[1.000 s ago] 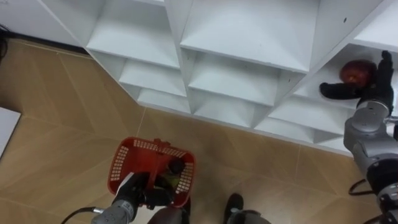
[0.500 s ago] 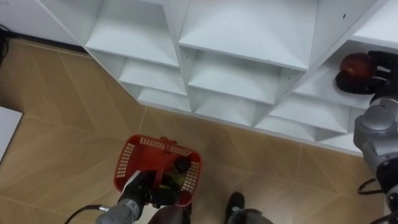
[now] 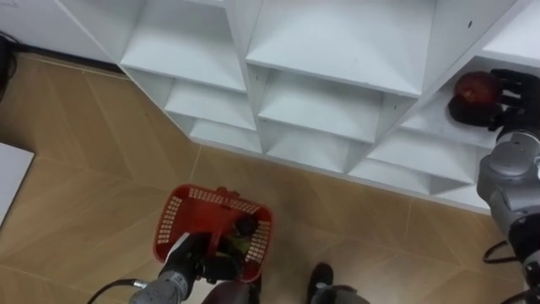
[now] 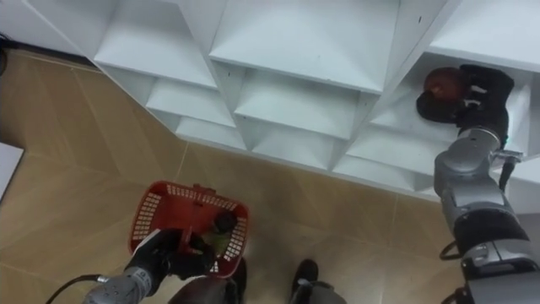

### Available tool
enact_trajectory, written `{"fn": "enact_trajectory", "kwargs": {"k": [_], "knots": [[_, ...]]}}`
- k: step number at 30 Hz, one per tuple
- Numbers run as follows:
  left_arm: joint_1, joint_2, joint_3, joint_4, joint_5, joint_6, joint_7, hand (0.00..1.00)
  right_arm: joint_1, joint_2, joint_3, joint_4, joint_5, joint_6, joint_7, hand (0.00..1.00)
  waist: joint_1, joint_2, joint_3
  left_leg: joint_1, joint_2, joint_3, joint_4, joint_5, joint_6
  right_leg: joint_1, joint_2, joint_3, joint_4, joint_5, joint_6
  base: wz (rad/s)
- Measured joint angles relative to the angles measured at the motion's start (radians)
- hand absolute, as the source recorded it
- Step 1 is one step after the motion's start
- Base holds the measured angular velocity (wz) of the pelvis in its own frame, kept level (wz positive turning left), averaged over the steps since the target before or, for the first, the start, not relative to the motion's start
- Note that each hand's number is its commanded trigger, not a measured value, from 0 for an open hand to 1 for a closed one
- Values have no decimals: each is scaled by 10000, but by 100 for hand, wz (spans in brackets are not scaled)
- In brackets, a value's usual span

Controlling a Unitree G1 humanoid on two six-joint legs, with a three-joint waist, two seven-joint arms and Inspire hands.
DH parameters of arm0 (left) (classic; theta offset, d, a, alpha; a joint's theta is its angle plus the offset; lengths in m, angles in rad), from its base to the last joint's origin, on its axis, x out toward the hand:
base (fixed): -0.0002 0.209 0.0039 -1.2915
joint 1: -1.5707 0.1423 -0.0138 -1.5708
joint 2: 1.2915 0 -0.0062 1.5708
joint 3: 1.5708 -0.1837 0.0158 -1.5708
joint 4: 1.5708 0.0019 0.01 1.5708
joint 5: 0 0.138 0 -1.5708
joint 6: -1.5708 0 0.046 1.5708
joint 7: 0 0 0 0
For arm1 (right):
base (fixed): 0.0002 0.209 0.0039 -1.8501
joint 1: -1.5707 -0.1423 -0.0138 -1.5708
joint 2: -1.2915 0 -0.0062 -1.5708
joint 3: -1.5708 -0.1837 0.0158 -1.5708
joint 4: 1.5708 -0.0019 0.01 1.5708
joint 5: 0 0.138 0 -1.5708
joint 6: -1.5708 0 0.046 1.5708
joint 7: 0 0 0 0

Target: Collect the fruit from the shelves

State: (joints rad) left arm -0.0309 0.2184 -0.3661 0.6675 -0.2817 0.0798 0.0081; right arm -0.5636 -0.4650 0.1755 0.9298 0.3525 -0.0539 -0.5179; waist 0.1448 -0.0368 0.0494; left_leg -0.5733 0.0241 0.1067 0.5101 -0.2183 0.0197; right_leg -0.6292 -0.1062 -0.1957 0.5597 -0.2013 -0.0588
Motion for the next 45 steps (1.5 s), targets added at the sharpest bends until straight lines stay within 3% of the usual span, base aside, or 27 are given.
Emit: {"fn": "enact_trajectory", "kwargs": {"k": [8,16,17,19,20,21,22,24,30,34,39,45], "knots": [[-102,18,132,32,14,-151,-217,100,478,227,23,199,623,19,740,100,-49,-106,40,845,-1,-17,-245,2,-3,865,43,-21,-268,-45,39,0],[55,21,547,-23,52,-288,-618,100,1227,572,-10,-1310,315,-1,1547,100,-598,-145,-7,1768,95,-38,-634,-1,-1,2000,265,-87,-1089,162,161,0],[50,27,593,-24,135,-288,-621,100,1340,640,-17,-1449,218,-1,1610,100,-625,-148,-29,1862,114,-35,-682,-2,-2,2116,294,-95,-1188,189,163,-4],[90,24,721,-11,125,-323,-634,100,2183,863,-5,-2198,-579,-60,1873,100,-673,-165,-171,2287,187,-43,-861,-8,-13,2661,440,-100,-1647,301,186,-4],[132,20,711,-17,136,-360,-633,100,2453,921,-3,-2377,-684,-75,1929,100,-671,-163,-196,2451,188,-35,-940,-10,-16,2825,463,-82,-1741,309,196,-6],[295,-4,712,-45,197,-412,-633,100,3022,1076,1,-2737,-857,-99,2007,100,-685,-137,-282,2818,186,-14,-1164,-16,-25,3176,518,-48,-1989,342,233,-10],[494,-16,718,-96,365,-438,-633,100,3578,1174,10,-3013,-1066,-99,2174,100,-712,-109,-425,3117,185,-2,-1384,-17,-27,3455,560,-32,-2208,383,259,-11],[745,-26,827,-227,397,-449,-630,100,4486,1200,14,-3665,-1765,-94,2351,100,-743,-104,-492,3520,156,11,-1631,-16,-28,3810,571,-6,-2358,392,279,-9],[1387,-58,1305,-919,380,-456,-606,100,6022,1447,21,-4912,-3018,-76,3174,100,-1063,-164,-501,4564,148,297,-2211,-14,-30,4581,625,182,-2733,381,348,-13],[1396,-210,1383,-1209,363,-507,-590,100,6880,1741,15,-5787,-3268,-80,3532,100,-1177,-188,-499,5353,142,383,-2664,-14,-33,5201,733,475,-3041,407,405,-14],[1406,-268,1478,-1205,195,-597,-554,100,7367,1971,18,-6171,-3367,-80,3892,100,-1194,-163,-484,5995,123,558,-3084,-15,-45,5613,905,826,-3199,424,442,-24],[1405,-292,1442,-1196,-41,-597,-544,100,7506,2107,135,-6293,-3352,-79,4155,100,-1467,-89,-448,6247,54,561,-3206,-16,-45,5917,944,868,-3387,475,481,-5]]}}
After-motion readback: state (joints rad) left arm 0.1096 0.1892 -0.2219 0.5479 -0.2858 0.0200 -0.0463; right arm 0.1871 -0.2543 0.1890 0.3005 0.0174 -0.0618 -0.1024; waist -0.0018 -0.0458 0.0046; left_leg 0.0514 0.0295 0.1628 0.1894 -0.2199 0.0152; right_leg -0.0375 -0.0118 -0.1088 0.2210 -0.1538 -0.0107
